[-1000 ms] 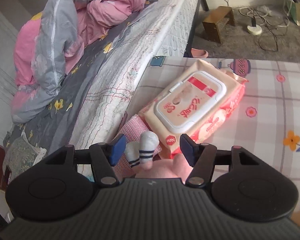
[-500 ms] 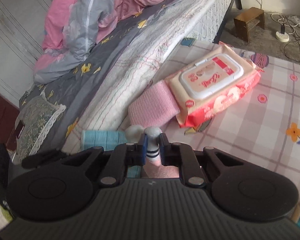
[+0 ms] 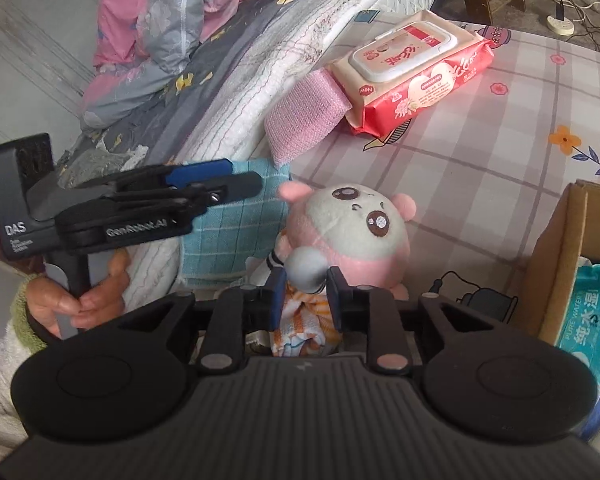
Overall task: Organize soft objects
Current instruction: 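Lower the open right gripper onto the pink plush toy, then close the right gripper on the pink plush toy's head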
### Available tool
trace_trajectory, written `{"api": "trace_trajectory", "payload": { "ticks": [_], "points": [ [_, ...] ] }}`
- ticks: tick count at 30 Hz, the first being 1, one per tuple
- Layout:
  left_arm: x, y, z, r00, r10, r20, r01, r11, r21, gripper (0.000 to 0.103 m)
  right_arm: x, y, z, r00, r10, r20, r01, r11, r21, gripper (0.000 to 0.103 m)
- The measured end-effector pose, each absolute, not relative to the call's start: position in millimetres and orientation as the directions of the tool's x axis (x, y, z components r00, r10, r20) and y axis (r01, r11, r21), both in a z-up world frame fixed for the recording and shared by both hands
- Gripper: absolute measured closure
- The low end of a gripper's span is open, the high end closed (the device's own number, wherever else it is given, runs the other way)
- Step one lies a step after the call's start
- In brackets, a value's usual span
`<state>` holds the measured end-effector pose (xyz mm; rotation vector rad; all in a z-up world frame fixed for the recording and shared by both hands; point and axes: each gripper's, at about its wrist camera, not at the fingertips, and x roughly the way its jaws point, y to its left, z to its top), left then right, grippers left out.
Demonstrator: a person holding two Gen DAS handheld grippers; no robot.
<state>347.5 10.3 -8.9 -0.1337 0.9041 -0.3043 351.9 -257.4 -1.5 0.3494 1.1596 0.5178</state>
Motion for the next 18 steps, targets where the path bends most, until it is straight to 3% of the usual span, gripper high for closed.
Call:
{"api": "trace_trajectory", "payload": {
  "ticks": [4,7,14,18],
  "points": [
    [359,-1,-21,0.505,-0.370,-0.780,0.252,0.927,-0.277,0.040,371,-285,0,0.362,0.572,-0.736,-0.037,0.798,0.601,0.057],
    [358,-4,-29,0.473,-0.395,-0.788,0.273,0.916,-0.295,0.032,388,-291,-14,0.343,0.575,-0.743,0.070,0.773,0.631,0.052],
    [361,-1,-32,0.412,-0.437,-0.799,0.294,0.894,-0.337,0.028,417,-259,-49,0.232,0.475,-0.849,0.168,0.840,0.516,0.040],
    [365,2,-35,0.383,-0.457,-0.803,0.283,0.885,-0.369,0.027,426,-246,-61,0.182,0.456,-0.871,0.205,0.849,0.487,0.025]
  ]
}}
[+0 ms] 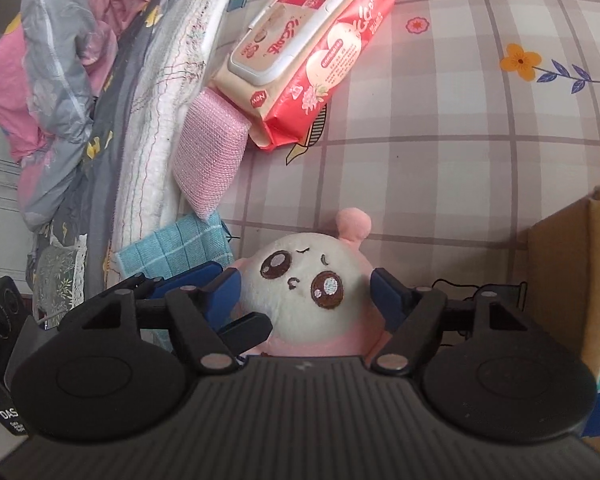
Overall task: Organize soft objects
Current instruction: 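Close the right gripper on the pink plush toy's head, then carry the plush toy with the right gripper into the cardboard box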
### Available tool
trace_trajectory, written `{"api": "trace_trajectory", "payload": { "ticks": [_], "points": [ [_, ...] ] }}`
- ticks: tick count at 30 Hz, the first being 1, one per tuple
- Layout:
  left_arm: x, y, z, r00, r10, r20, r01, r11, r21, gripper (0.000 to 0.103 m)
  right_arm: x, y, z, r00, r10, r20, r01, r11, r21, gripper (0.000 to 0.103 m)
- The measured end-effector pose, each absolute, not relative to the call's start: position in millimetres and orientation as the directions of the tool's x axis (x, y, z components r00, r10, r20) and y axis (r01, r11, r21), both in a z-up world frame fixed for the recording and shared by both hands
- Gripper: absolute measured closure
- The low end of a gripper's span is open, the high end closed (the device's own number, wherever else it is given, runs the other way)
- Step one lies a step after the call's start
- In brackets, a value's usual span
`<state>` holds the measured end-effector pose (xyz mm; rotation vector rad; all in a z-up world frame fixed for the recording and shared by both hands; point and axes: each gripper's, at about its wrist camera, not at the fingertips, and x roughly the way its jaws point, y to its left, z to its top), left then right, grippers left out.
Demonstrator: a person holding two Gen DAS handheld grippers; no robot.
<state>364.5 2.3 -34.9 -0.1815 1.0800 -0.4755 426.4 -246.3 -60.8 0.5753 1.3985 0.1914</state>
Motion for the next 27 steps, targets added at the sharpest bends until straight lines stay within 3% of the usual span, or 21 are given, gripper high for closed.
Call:
{"api": "trace_trajectory", "payload": {
  "ticks": [6,12,16,22,27],
  "points": [
    [364,3,-39,0.351,-0.486,-0.800,0.273,0.871,-0.409,0.027,435,-243,-71,0.141,0.461,-0.876,0.259,0.837,0.482,0.015],
    [359,-10,-43,0.303,-0.509,-0.806,0.294,0.854,-0.429,0.036,437,-252,-89,0.096,0.495,-0.863,0.320,0.806,0.498,0.011],
    [352,-14,-37,0.332,-0.489,-0.807,0.297,0.866,-0.403,0.038,432,-252,-87,0.128,0.499,-0.857,0.314,0.799,0.512,0.014],
    [330,-12,-4,0.404,-0.479,-0.779,0.323,0.872,-0.368,0.040,418,-247,-56,0.205,0.508,-0.837,0.234,0.805,0.546,0.018],
    [302,-19,49,0.494,-0.488,-0.720,0.370,0.867,-0.333,0.040,395,-249,3,0.315,0.517,-0.796,0.130,0.807,0.576,0.018]
  ]
}}
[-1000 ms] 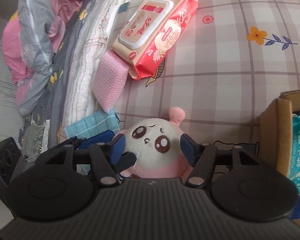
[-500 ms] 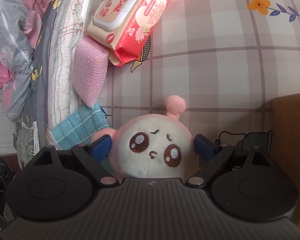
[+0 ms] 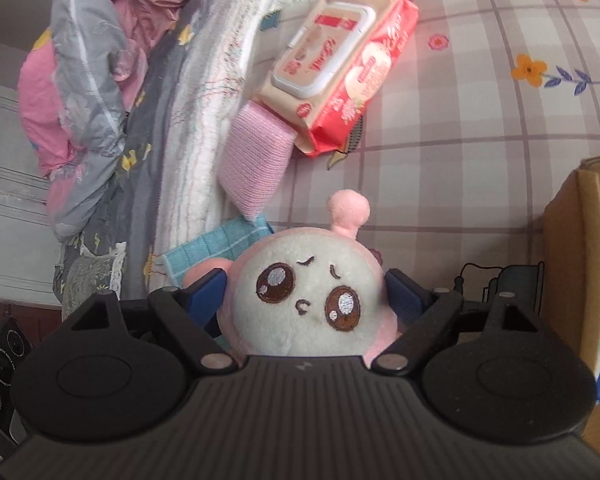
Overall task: Organize soft objects
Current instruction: 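Carry the plush toy with the right gripper into the cardboard box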
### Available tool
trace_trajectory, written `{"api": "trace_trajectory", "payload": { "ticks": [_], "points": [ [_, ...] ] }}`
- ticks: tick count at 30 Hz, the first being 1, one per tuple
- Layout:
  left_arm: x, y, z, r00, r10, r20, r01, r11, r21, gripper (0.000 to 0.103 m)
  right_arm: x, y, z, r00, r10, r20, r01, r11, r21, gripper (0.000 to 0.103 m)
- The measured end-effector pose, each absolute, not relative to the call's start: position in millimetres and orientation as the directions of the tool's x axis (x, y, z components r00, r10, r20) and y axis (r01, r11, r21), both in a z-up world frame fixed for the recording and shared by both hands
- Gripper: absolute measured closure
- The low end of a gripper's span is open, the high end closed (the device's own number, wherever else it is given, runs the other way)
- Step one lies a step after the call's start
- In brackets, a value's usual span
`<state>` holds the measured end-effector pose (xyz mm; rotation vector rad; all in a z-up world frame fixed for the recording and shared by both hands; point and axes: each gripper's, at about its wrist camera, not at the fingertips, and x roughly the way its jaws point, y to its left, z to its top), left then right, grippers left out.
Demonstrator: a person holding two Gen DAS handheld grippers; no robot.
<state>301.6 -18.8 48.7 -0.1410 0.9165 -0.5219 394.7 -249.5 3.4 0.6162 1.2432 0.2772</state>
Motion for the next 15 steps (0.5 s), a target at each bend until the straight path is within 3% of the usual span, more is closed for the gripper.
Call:
{"api": "trace_trajectory", "payload": {
  "ticks": [8,15],
  "points": [
    [259,-76,109,0.517,-0.577,-0.632,0.499,0.803,-0.326,0.040,321,-295,97,0.505,0.466,-0.727,0.014,0.837,0.547,0.018],
    [231,-157,96,0.400,-0.635,-0.661,0.613,0.721,-0.322,0.039,246,-375,104,0.563,0.411,-0.717,0.091,0.831,0.549,0.018]
  ]
}}
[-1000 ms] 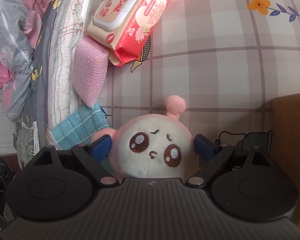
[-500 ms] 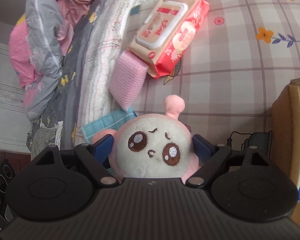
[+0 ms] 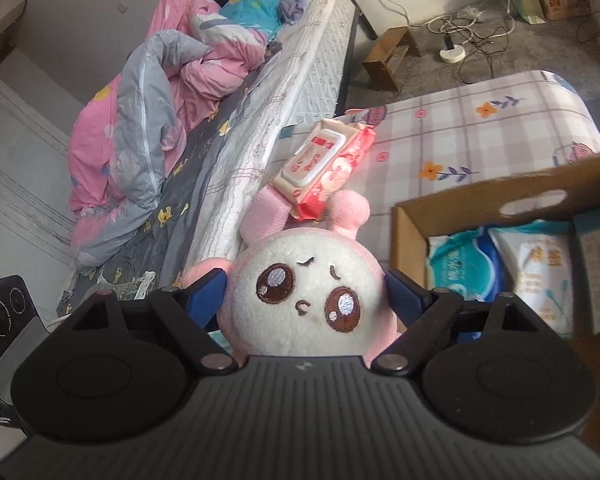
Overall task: Organize soft objects
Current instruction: 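Carry the plush toy with the right gripper into the cardboard box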
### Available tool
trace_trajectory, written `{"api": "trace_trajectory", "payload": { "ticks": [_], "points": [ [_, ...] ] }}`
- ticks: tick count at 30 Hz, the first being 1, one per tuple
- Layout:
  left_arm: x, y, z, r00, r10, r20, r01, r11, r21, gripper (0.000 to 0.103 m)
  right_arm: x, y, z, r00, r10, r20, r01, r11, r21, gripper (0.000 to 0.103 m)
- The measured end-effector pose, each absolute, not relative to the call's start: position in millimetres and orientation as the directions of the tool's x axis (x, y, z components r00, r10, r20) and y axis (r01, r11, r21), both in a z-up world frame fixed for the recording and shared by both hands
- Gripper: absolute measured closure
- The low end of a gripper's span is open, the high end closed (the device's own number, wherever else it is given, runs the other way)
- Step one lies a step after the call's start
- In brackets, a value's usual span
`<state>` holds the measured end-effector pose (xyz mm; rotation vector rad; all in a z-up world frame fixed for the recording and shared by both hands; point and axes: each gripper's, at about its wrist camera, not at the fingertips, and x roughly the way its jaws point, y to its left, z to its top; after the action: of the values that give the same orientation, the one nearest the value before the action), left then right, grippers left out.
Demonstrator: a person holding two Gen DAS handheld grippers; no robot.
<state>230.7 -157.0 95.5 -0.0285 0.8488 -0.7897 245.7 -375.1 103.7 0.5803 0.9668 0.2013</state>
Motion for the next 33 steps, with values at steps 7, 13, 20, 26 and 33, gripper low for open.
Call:
{"api": "trace_trajectory", "payload": {
  "ticks": [7,13,20,26,33],
  "points": [
    [218,-211,47,0.334,-0.576,-0.746,0.654,0.712,-0.257,0.039,198,-432,41,0.538,0.421,-0.731,0.203,0.776,0.597,0.018],
    [222,-213,19,0.288,-0.527,-0.800,0.635,0.730,-0.252,0.039,198,-446,-18,0.477,0.462,-0.748,0.251,0.744,0.619,0.018],
    [210,-199,32,0.332,-0.511,-0.793,0.643,0.738,-0.206,0.037,209,-439,-61,0.414,0.499,-0.761,0.274,0.729,0.627,0.019],
    [199,-189,45,0.370,-0.503,-0.781,0.641,0.747,-0.178,0.036,211,-428,-61,0.388,0.496,-0.777,0.252,0.754,0.607,0.017],
    [192,-167,52,0.432,-0.489,-0.758,0.620,0.772,-0.145,0.034,207,-441,-42,0.459,0.464,-0.757,0.283,0.732,0.620,0.019]
  ]
}}
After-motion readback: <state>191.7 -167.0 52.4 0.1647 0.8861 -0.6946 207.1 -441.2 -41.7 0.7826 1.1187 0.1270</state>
